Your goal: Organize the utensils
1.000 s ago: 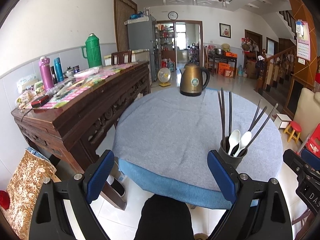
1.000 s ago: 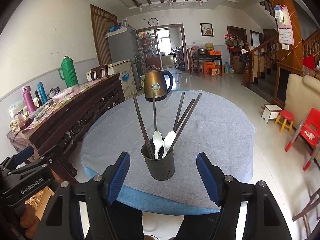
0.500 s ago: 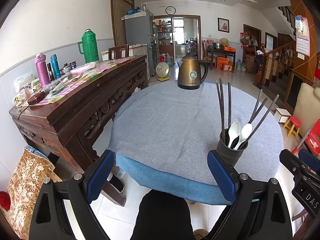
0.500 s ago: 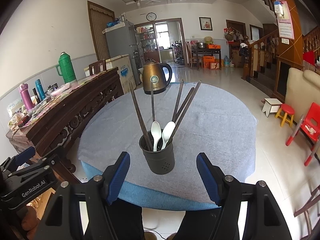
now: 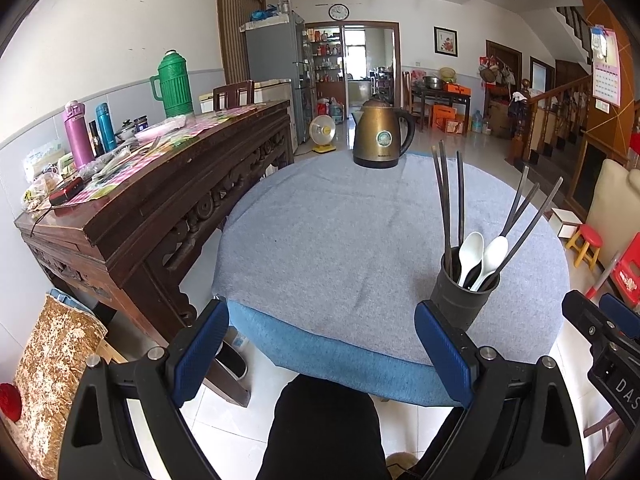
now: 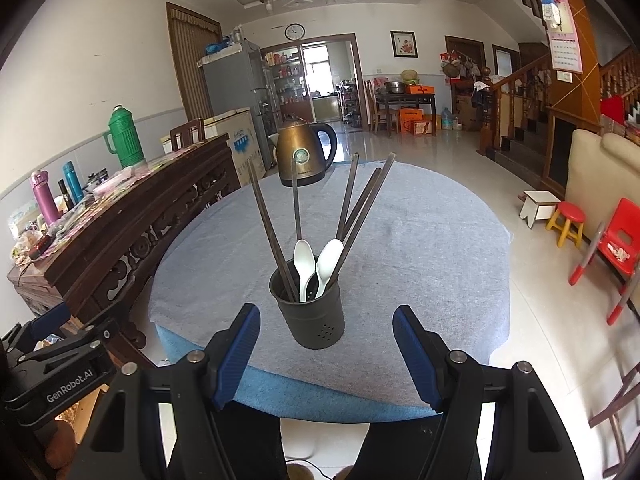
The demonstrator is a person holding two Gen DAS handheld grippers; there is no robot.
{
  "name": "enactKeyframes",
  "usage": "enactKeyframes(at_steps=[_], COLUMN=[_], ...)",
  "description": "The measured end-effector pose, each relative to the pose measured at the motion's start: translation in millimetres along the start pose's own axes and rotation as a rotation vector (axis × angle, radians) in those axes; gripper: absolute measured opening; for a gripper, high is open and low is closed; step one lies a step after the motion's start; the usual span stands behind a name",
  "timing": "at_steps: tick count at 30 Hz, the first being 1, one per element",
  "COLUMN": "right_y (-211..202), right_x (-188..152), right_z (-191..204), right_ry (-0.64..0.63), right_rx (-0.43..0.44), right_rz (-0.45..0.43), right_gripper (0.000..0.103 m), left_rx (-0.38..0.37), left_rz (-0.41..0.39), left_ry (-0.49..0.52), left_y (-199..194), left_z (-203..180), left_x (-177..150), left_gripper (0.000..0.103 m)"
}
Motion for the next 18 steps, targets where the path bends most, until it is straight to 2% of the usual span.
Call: enactKeyframes(at_steps=[18], right_y=[3.5], right_x=[-2.4], right_z=[-4.1], right_ry=[0.016], right_rx=[-0.003], right_rz=[0.009], right_gripper=[0.073], left_rx=[-0.001], left_rz=[0.002], left_ry=[0.005], left_y=[0.5], left_z=[-2.1], left_x=[0.1], left_gripper=[0.094])
Point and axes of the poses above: each gripper's, at about its wrist camera, not at the fingertips, and y roughly the way its jaws point, z to its left, x to its top, the point moved 6 cm from there along y, roughly the way its jaws point, and after that the axes turned 7 degrees about -x, right-handed, at the moved point
